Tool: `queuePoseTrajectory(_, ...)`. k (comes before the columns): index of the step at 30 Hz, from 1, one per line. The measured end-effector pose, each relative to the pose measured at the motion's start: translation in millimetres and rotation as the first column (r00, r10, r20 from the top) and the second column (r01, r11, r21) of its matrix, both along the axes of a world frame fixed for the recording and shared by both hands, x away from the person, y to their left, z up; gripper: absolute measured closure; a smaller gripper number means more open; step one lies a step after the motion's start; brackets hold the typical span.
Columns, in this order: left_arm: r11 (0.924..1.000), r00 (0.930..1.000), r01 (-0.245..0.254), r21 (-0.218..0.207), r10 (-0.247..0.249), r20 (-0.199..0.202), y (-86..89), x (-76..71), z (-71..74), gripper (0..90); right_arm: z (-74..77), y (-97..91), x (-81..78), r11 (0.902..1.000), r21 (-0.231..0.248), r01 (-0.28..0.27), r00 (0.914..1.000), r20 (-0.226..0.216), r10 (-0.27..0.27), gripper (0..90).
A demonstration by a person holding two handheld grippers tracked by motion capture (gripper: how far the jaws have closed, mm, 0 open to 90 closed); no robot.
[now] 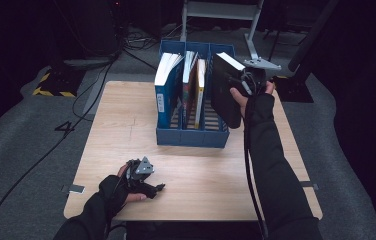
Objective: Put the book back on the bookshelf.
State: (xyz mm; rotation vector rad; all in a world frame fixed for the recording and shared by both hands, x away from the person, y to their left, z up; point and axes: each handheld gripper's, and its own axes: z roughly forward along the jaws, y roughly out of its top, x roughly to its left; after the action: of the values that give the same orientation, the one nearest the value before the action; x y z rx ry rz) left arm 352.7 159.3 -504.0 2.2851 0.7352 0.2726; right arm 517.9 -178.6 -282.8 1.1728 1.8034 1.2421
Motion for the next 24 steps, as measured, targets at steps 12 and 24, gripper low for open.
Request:
queuePoseTrajectory(12,1.0,1.0,0.001,0.0,-0.001,0.0,0.0,0.1,0.0,15.4,-15.7,12.1,17.9,0.9995,0.005,0.03,0.9992,-0.026,-0.03,53.7)
queuePoseTrajectory(24,1.0,1.0,0.006,-0.002,-0.006,0.0,-0.2,0.3,-0.1,15.4,-29.0,21.6,34.3,0.996,0.051,0.074,0.9967,-0.039,-0.072,53.6)
